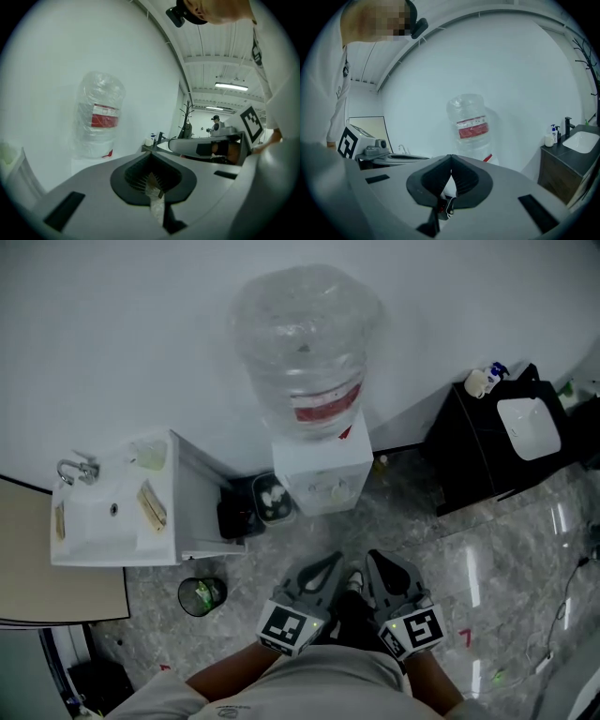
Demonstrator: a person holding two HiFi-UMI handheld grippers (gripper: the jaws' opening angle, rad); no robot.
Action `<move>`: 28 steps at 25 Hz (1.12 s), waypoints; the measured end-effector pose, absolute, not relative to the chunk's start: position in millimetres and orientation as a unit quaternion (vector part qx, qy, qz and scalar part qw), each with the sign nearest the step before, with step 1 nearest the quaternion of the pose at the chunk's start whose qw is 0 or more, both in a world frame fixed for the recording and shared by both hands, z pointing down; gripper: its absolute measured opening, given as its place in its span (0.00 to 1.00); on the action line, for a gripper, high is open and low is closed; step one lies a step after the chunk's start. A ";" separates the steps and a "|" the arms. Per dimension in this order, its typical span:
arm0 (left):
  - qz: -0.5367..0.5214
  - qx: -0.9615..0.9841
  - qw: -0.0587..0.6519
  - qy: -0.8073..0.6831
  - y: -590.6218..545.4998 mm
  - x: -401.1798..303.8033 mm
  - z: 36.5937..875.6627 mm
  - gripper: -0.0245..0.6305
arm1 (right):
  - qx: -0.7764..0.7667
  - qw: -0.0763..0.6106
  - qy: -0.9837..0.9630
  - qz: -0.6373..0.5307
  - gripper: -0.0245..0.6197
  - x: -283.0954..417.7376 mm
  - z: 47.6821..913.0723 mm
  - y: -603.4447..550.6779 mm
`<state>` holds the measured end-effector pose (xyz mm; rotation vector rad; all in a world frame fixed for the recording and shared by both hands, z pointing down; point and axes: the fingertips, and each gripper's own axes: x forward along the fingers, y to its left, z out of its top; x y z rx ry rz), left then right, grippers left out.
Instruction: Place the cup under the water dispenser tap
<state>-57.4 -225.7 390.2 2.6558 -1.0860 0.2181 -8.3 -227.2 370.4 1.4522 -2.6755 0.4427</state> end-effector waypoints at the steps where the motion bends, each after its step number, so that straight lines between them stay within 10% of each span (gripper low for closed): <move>1: 0.074 0.915 0.130 -0.374 -222.0 -58.3 384.6 0.04 | 0.472 0.031 -0.870 0.141 0.06 -9.7 364.5 -223.6; 28: 0.042 0.913 0.123 -0.386 -210.1 -79.1 337.3 0.04 | 0.473 0.056 -0.874 0.098 0.06 -33.1 327.1 -207.9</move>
